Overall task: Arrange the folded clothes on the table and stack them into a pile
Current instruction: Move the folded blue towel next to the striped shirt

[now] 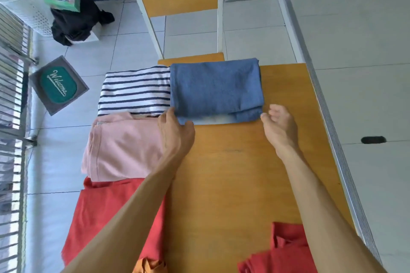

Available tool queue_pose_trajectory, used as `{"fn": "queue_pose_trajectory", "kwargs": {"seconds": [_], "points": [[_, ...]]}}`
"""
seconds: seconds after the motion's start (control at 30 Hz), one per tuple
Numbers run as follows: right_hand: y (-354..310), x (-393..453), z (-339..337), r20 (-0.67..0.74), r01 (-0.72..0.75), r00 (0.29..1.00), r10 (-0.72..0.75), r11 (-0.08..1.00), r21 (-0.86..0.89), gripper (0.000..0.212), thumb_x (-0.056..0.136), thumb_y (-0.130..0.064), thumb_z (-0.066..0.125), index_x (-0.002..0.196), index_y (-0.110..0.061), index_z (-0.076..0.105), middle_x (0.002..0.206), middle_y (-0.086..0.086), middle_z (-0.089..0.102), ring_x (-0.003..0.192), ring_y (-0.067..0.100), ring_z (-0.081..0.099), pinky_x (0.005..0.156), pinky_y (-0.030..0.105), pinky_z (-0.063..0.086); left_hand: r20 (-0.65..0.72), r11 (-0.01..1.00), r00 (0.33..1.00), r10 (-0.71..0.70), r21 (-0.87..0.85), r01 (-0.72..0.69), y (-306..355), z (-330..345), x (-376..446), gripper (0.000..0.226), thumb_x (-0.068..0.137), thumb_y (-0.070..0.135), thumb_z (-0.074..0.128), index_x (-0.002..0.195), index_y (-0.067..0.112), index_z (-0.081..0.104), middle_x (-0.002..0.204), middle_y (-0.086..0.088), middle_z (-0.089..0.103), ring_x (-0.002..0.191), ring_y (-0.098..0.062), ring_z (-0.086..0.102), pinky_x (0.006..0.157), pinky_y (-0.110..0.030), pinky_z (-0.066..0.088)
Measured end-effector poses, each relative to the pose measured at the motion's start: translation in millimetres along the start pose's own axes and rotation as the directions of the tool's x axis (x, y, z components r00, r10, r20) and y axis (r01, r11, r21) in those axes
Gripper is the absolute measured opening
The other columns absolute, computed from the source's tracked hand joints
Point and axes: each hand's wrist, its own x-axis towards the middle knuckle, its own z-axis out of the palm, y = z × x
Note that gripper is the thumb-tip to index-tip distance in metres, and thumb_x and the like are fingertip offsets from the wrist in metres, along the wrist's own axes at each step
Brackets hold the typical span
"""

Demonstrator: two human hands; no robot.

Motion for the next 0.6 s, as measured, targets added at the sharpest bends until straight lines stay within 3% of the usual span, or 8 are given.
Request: {"fn": "queue_pose_trajectory", "kwargs": {"seconds": [0.13, 0.23, 0.37, 0.47, 0.53, 0.6], "points": [[32, -67, -27, -0.075, -0.064, 0.995, 0.066, 0.997, 0.035, 0.029, 0.1, -0.02, 0.061, 0.129, -0.018, 0.063, 0.129, -0.001, 0.066, 0.106, 0.009, 0.06, 0.09, 0.023, 0.046, 0.189, 1.0, 0.982, -0.003, 0.02, -0.001, -17, 10, -85, 0.054, 0.086, 0.017, 0.058, 0.138, 0.007, 0.049, 0.136, -0.017, 0.048, 0.123, -0.032, 0.049, 0.106, -0.042, 0.04], [55, -114, -37, -0.101, -0.091, 0.99, 0.094, 0.995, 0.031, 0.029, 0.1, -0.018, 0.061, 0.128, -0.017, 0.062, 0.127, 0.0, 0.067, 0.107, 0.01, 0.062, 0.088, 0.021, 0.044, 0.358, 0.999, 0.934, 0.0, 0.037, -0.014, -32, 21, -135, 0.049, 0.088, 0.017, 0.06, 0.135, 0.009, 0.052, 0.129, -0.01, 0.058, 0.112, -0.024, 0.059, 0.097, -0.031, 0.045], [82, -165, -51, -0.12, -0.071, 0.991, 0.066, 0.997, -0.038, 0.03, 0.099, -0.017, 0.062, 0.128, -0.014, 0.063, 0.128, 0.001, 0.066, 0.12, 0.014, 0.061, 0.093, 0.022, 0.045, 0.611, 0.993, 0.791, -0.005, 0.094, -0.066, -40, 36, -193, 0.047, 0.091, 0.029, 0.06, 0.135, 0.015, 0.052, 0.125, -0.001, 0.064, 0.104, -0.018, 0.065, 0.079, -0.023, 0.044], [108, -191, -71, -0.242, -0.064, 0.97, 0.013, 0.976, -0.206, 0.033, 0.094, -0.02, 0.066, 0.127, -0.014, 0.065, 0.127, 0.007, 0.067, 0.123, 0.026, 0.058, 0.101, 0.037, 0.045, 0.739, 0.985, 0.673, -0.037, 0.14, -0.101, -46, 41, -230, 0.067, 0.083, 0.046, 0.069, 0.138, 0.016, 0.047, 0.119, -0.001, 0.067, 0.108, -0.02, 0.064, 0.084, -0.029, 0.05], [129, -202, -90, -0.341, -0.175, 0.938, 0.056, 0.929, -0.327, 0.037, 0.091, -0.024, 0.067, 0.127, -0.018, 0.066, 0.127, 0.009, 0.065, 0.126, 0.033, 0.051, 0.101, 0.046, 0.042, 0.818, 0.958, 0.574, -0.035, 0.19, -0.212, -52, 41, -249, 0.092, 0.071, 0.059, 0.076, 0.143, 0.016, 0.039, 0.126, -0.004, 0.062, 0.118, -0.022, 0.058, 0.09, -0.032, 0.048], [150, -210, -112, -0.363, -0.332, 0.912, 0.189, 0.861, -0.386, 0.044, 0.089, -0.03, 0.067, 0.132, -0.023, 0.061, 0.134, 0.008, 0.061, 0.132, 0.036, 0.043, 0.103, 0.051, 0.039, 0.855, 0.9, 0.518, -0.031, 0.249, -0.358, -58, 43, -263, 0.102, 0.065, 0.061, 0.079, 0.146, 0.018, 0.034, 0.131, -0.007, 0.054, 0.122, -0.027, 0.052, 0.094, -0.037, 0.048]]}}
